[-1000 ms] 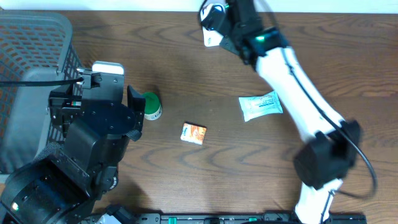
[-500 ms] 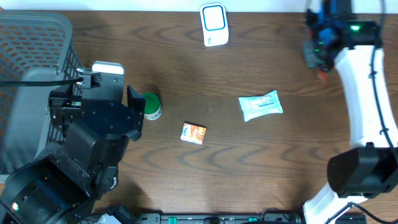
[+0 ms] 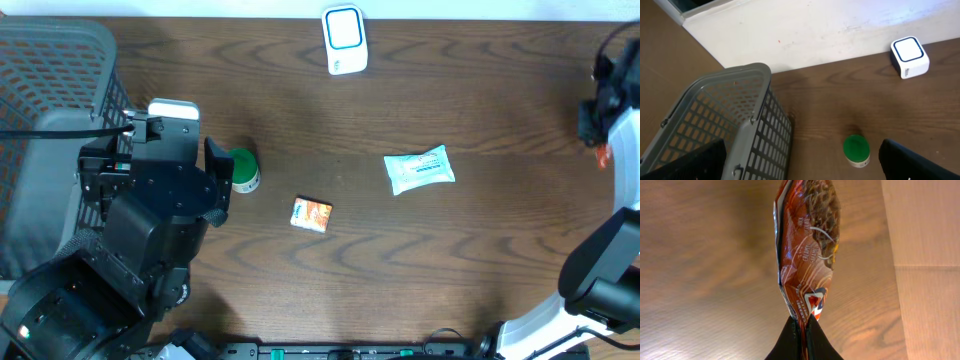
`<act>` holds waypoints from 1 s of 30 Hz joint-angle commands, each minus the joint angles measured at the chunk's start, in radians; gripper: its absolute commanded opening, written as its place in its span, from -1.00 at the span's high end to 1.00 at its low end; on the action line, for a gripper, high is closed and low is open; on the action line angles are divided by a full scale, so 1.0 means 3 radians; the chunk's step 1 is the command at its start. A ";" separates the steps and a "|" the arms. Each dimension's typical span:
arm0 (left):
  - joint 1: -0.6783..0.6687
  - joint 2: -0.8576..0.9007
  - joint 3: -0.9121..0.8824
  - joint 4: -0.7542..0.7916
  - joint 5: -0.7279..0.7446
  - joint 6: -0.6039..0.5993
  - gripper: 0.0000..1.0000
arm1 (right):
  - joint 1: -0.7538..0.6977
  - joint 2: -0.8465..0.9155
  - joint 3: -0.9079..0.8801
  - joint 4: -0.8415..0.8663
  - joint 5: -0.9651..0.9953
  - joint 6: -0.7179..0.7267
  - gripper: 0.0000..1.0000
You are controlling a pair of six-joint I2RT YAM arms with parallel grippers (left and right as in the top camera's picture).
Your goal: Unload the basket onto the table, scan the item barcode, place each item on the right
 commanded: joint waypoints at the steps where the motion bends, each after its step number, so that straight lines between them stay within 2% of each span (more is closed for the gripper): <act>1: 0.0011 0.0004 0.0020 -0.0008 -0.0066 0.0017 -0.96 | -0.0301 -0.0001 -0.0327 0.0348 0.0272 -0.0120 0.97; 6: 0.0011 0.0004 0.0020 -0.0008 -0.0066 0.0017 -0.95 | -0.0664 -0.0001 -0.0730 0.0886 0.0629 -0.0406 0.98; 10: 0.0011 0.0004 0.0020 -0.0008 -0.0066 0.0017 -0.96 | -0.0888 -0.0001 -0.0866 0.0965 0.0515 -0.0195 0.98; 11: 0.0011 0.0004 0.0020 -0.0008 -0.0066 0.0017 -0.96 | -0.0937 -0.0001 -0.0879 0.0964 0.0463 -0.0083 0.90; 12: 0.0011 0.0004 0.0020 -0.0008 -0.0066 0.0017 -0.96 | -0.0977 -0.0001 -0.0879 0.0963 0.0432 0.0064 0.52; 13: 0.0011 0.0004 0.0020 -0.0008 -0.0066 0.0017 -0.96 | -0.1013 -0.0004 -0.0875 0.0963 0.0394 0.0228 -0.09; 14: 0.0011 0.0004 0.0020 -0.0008 -0.0066 0.0017 -0.96 | -0.1039 -0.0009 -0.0863 0.0959 0.0346 0.0341 -0.28; 16: 0.0011 0.0004 0.0020 -0.0008 -0.0066 0.0017 -0.96 | -0.1048 -0.0025 -0.0816 0.0877 0.0093 0.0412 -0.47; 17: 0.0011 0.0004 0.0020 -0.0008 -0.0066 0.0017 -0.96 | -0.1036 -0.0038 -0.0796 0.0844 -0.0057 0.0412 -0.64; 18: 0.0011 0.0004 0.0020 -0.0008 -0.0066 0.0017 -0.96 | -0.1016 -0.0053 -0.0772 0.0807 -0.0216 0.0412 -0.90; 19: 0.0011 0.0004 0.0020 -0.0008 -0.0066 0.0017 -0.96 | -0.0985 -0.0076 -0.0748 0.0757 -0.0376 0.0413 -0.98; 24: 0.0011 0.0004 0.0020 -0.0008 -0.0066 0.0017 -0.96 | -0.0799 -0.0212 -0.0732 0.0470 -0.1325 0.0819 -0.98; 30: 0.0011 0.0004 0.0020 -0.0008 -0.0066 0.0017 -0.96 | -0.0586 -0.0220 -0.0800 -0.0109 -0.3568 0.0919 -0.98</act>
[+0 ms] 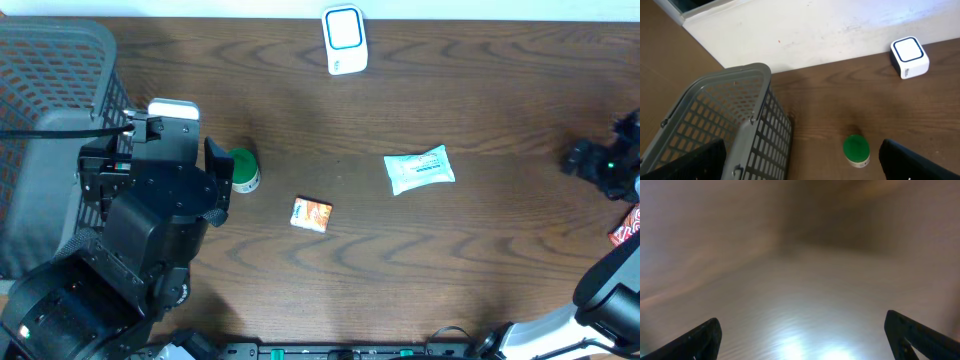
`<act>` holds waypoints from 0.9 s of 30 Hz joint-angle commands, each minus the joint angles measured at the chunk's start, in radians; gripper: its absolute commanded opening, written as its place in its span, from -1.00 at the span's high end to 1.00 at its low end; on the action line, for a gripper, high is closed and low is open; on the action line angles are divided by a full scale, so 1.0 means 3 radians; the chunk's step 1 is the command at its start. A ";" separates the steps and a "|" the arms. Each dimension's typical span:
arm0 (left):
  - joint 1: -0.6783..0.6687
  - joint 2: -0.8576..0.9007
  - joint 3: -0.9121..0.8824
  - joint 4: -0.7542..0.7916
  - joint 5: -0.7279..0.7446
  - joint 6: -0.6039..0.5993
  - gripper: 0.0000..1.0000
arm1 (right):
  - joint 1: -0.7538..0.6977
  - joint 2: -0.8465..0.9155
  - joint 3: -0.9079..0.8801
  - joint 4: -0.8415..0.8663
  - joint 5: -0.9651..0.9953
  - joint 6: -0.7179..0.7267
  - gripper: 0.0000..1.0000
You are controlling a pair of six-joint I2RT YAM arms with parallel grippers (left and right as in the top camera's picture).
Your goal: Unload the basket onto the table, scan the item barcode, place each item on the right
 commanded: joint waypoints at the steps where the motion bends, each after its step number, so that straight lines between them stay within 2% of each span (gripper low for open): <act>1: 0.0011 0.0003 0.0020 -0.0008 -0.0066 0.0017 -0.95 | 0.0155 -0.0069 -0.0031 -0.0234 -0.1769 0.0170 -0.98; 8: 0.0011 0.0003 0.0020 -0.0008 -0.0066 0.0017 -0.96 | 0.0551 -0.0062 -0.0399 -0.0132 -0.1976 0.0259 -0.99; 15: 0.0011 0.0003 0.0020 -0.0008 -0.0066 0.0017 -0.96 | 0.0839 0.0052 -0.0436 0.0043 -0.1968 0.0379 -0.99; 27: 0.0011 0.0003 0.0020 -0.0008 -0.0066 0.0017 -0.95 | 0.1231 0.0671 -0.0436 0.0301 -0.1891 0.0370 -0.99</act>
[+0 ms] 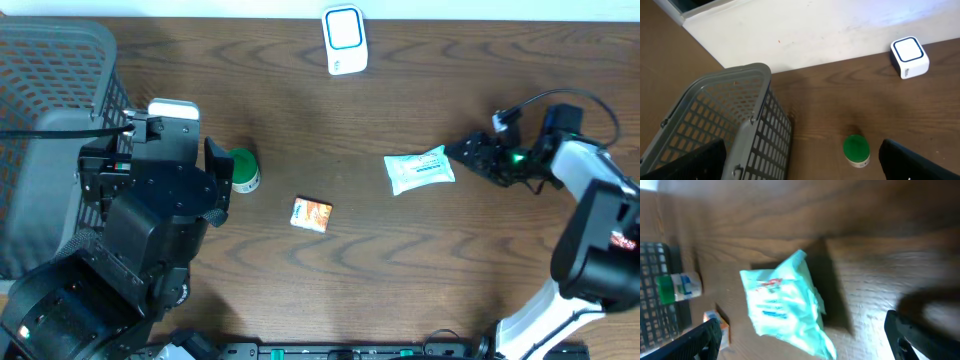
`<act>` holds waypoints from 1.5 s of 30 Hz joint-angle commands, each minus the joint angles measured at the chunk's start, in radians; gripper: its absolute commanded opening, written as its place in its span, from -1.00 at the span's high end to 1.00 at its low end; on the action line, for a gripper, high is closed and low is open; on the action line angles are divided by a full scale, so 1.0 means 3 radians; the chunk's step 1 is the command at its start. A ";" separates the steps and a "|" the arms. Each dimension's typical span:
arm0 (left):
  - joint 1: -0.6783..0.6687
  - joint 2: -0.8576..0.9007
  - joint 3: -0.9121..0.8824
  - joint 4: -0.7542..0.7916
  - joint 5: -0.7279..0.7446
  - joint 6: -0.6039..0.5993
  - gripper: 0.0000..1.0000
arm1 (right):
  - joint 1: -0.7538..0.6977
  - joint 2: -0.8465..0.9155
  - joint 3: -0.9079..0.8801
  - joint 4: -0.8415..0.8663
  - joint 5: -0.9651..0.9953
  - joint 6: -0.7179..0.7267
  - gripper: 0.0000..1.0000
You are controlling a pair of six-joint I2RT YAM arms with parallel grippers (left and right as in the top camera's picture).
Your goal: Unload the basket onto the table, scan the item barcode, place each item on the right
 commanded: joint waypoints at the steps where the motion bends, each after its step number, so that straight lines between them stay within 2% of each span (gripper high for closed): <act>1: 0.0011 0.0004 0.0020 -0.0009 -0.0066 0.0017 -0.96 | 0.0160 0.0221 -0.0004 0.0024 -0.0032 0.0005 -0.99; 11: 0.0011 0.0004 0.0020 -0.0009 -0.0066 0.0017 -0.96 | 0.0546 0.0777 -0.0004 0.0015 0.0626 0.0019 -0.99; 12: 0.0011 0.0004 0.0020 -0.0009 -0.0066 0.0017 -0.96 | 0.0556 0.0811 -0.0004 0.0015 0.0697 0.0019 -0.93; 13: 0.0011 0.0004 0.0020 -0.0009 -0.0066 0.0017 -0.96 | 0.0559 0.0848 -0.0004 0.0018 0.0767 0.0019 -0.74; 14: 0.0011 0.0004 0.0020 -0.0009 -0.0066 0.0017 -0.96 | 0.0559 0.0870 -0.0004 0.0015 0.0805 0.0017 -0.47; 16: 0.0011 0.0004 0.0020 -0.0009 -0.0066 0.0017 -0.96 | 0.0559 0.0896 -0.0004 0.0013 0.0879 0.0010 0.32; 19: 0.0011 0.0004 0.0020 -0.0009 -0.0066 0.0017 -0.96 | 0.0557 0.0898 -0.0001 0.0027 0.0877 0.0006 0.88; 20: 0.0011 0.0004 0.0020 -0.0009 -0.0066 0.0017 -0.96 | 0.0557 0.0898 0.0000 0.0025 0.0877 0.0006 0.97; 24: 0.0011 0.0004 0.0020 -0.0009 -0.0066 0.0017 -0.96 | 0.0557 0.0880 0.0033 -0.0046 0.0828 0.0072 0.97; 29: 0.0011 0.0004 0.0020 -0.0009 -0.0066 0.0017 -0.96 | 0.0535 0.0739 0.0322 -0.0589 0.0839 0.0150 0.97; 33: 0.0011 0.0004 0.0020 -0.0009 -0.0066 0.0017 -0.96 | 0.0551 0.0415 0.0540 -0.0968 0.1086 0.0127 0.97; 38: 0.0011 0.0004 0.0020 -0.0009 -0.0066 0.0017 -0.96 | 0.0744 -0.0280 0.0571 -0.1132 0.2647 0.0582 0.97; 40: 0.0011 0.0004 0.0020 -0.0009 -0.0066 0.0017 -0.96 | 0.0857 -0.0516 0.0571 -0.1167 0.3086 0.0781 0.97; 43: 0.0011 0.0005 0.0020 -0.0009 -0.0066 0.0017 -0.96 | 0.1073 -0.0834 0.0571 -0.1144 0.3628 0.0805 0.97; 45: 0.0011 0.0005 0.0020 -0.0009 -0.0066 0.0017 -0.96 | 0.1320 -0.0992 0.0571 -0.1128 0.4311 0.0802 0.97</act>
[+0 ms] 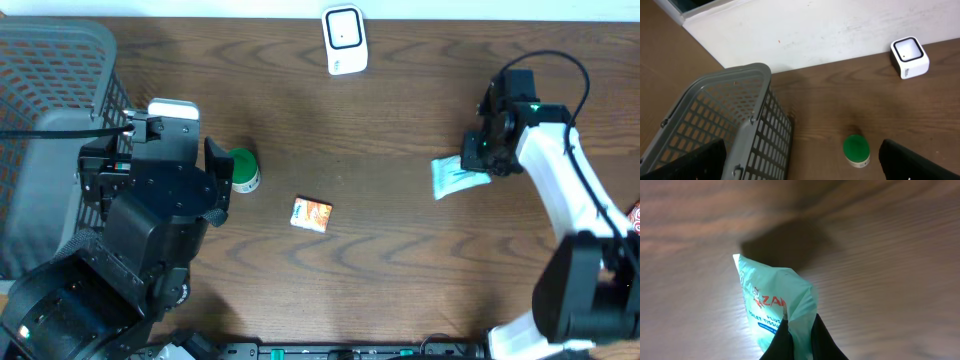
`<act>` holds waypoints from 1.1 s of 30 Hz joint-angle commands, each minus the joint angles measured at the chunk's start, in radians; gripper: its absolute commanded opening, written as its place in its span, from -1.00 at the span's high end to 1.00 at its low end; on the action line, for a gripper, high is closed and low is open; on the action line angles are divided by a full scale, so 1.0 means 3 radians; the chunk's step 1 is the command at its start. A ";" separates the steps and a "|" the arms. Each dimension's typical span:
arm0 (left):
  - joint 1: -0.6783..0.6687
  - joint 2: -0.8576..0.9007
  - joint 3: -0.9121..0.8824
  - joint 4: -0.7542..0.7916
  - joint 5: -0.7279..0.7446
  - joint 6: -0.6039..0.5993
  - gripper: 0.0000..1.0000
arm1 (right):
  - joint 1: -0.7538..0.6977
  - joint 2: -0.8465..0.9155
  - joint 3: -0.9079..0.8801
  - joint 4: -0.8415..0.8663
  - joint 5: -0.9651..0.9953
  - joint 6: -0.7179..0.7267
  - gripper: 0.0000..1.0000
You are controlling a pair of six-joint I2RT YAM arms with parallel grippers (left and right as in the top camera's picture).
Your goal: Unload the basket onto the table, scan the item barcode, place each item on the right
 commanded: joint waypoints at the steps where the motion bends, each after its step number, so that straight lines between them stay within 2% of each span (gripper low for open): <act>1: 0.0011 0.0003 0.0020 -0.0008 -0.0066 0.0017 -0.96 | 0.0426 -0.0263 0.0046 -0.0011 0.1727 0.0167 0.97; 6: 0.0011 0.0003 0.0020 -0.0008 -0.0066 0.0017 -0.95 | 0.0893 -0.0178 0.0042 -0.0053 0.2743 0.0084 0.98; 11: 0.0011 0.0003 0.0020 -0.0008 -0.0066 0.0017 -0.96 | 0.1198 0.0038 0.0042 -0.0258 0.3038 -0.0042 0.97; 21: 0.0011 0.0003 0.0020 -0.0008 -0.0066 0.0017 -0.96 | 0.1696 0.0738 0.0042 -0.0312 0.3017 0.0053 0.97; 27: 0.0011 0.0003 0.0020 -0.0008 -0.0066 0.0017 -0.96 | 0.2150 0.1076 0.0042 -0.0310 0.2496 0.0058 0.97; 33: 0.0011 0.0003 0.0020 -0.0008 -0.0066 0.0017 -0.96 | 0.2530 0.1106 0.0042 -0.0237 0.2251 0.0167 0.97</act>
